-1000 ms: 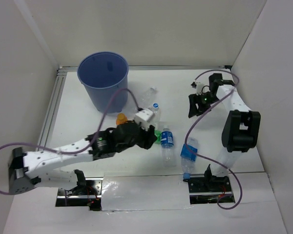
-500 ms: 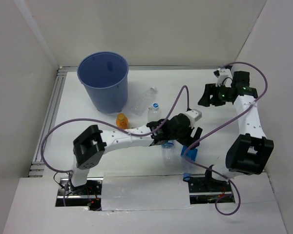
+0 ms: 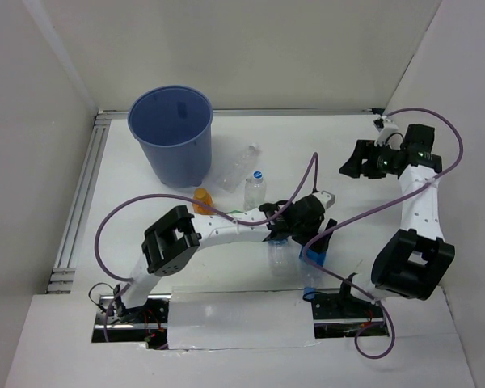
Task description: Put the plastic bottles in the bin
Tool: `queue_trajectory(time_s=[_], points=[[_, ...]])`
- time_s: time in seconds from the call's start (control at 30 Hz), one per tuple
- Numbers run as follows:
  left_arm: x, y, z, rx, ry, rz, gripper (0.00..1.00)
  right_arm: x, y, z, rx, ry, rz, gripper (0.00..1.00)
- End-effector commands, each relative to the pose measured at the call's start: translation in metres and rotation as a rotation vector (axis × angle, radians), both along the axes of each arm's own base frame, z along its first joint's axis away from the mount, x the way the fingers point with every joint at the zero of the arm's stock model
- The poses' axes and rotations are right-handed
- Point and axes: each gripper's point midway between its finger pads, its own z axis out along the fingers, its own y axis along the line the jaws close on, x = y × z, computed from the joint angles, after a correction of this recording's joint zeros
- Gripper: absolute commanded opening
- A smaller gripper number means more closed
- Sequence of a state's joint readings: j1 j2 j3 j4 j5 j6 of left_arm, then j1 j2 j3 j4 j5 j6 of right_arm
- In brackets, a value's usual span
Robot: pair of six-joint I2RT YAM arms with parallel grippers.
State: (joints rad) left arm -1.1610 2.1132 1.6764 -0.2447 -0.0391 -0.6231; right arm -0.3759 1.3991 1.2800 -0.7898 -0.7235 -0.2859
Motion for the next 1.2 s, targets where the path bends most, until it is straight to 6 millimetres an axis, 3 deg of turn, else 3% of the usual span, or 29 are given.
queue_trajectory(time_s=[0.0,0.07,0.2,0.33,0.37,0.4,0.5,0.57,0.6,0.63,0.7,0.83,0.87,0.9,0.93,0.97,1.03,1.17], points=[[-0.001,-0.003,-0.011,0.027,0.028,0.014,0.97,0.002,-0.003,0.01,0.017,-0.06,0.017,0.77],[-0.001,-0.003,-0.023,0.049,0.044,0.02,0.97,-0.002,-0.002,0.008,0.032,-0.053,0.024,0.77],[-0.014,-0.002,-0.04,0.076,0.095,0.001,0.88,-0.002,-0.001,0.008,0.034,-0.061,0.035,0.77],[-0.017,-0.004,-0.043,0.069,0.11,-0.015,0.57,-0.006,0.001,0.007,0.034,-0.059,0.035,0.77],[-0.017,-0.004,-0.043,0.069,0.11,-0.015,0.42,-0.007,0.002,0.008,0.041,-0.062,0.041,0.77],[-0.016,-0.007,-0.036,0.05,0.102,-0.015,0.35,-0.008,0.003,0.005,0.045,-0.054,0.041,0.77],[-0.012,-0.012,-0.007,-0.002,0.055,-0.027,0.13,-0.009,0.003,0.013,0.053,-0.08,0.038,0.71],[-0.006,-0.018,0.029,-0.062,0.008,-0.027,0.03,-0.01,0.002,0.023,0.046,-0.12,0.039,0.65],[-0.001,-0.021,0.046,-0.088,-0.028,-0.029,0.0,-0.009,0.001,0.032,0.044,-0.157,0.035,0.56],[0.002,-0.023,0.059,-0.107,-0.051,-0.026,0.0,-0.011,-0.001,0.03,0.056,-0.144,0.019,0.51],[0.009,-0.021,0.088,-0.135,-0.104,-0.004,0.0,-0.011,-0.002,0.044,0.052,-0.194,0.007,0.43],[0.026,-0.008,0.144,-0.185,-0.204,0.042,0.0,-0.012,-0.008,0.064,0.013,-0.276,-0.057,0.39],[0.034,-0.003,0.159,-0.207,-0.222,0.066,0.0,-0.012,-0.011,0.068,0.0,-0.297,-0.081,0.47],[0.042,0.003,0.174,-0.225,-0.246,0.084,0.0,-0.012,-0.013,0.085,-0.035,-0.372,-0.104,0.56],[0.044,0.008,0.184,-0.236,-0.263,0.103,0.0,-0.013,-0.019,0.083,-0.04,-0.37,-0.163,0.63],[0.052,0.018,0.208,-0.268,-0.296,0.128,0.0,-0.013,-0.021,0.088,-0.051,-0.395,-0.185,0.67],[0.068,0.034,0.228,-0.286,-0.332,0.192,0.0,-0.015,-0.027,0.105,-0.076,-0.455,-0.249,0.82],[0.097,0.074,0.271,-0.324,-0.422,0.287,0.0,-0.016,-0.029,0.106,-0.077,-0.459,-0.269,0.9]])
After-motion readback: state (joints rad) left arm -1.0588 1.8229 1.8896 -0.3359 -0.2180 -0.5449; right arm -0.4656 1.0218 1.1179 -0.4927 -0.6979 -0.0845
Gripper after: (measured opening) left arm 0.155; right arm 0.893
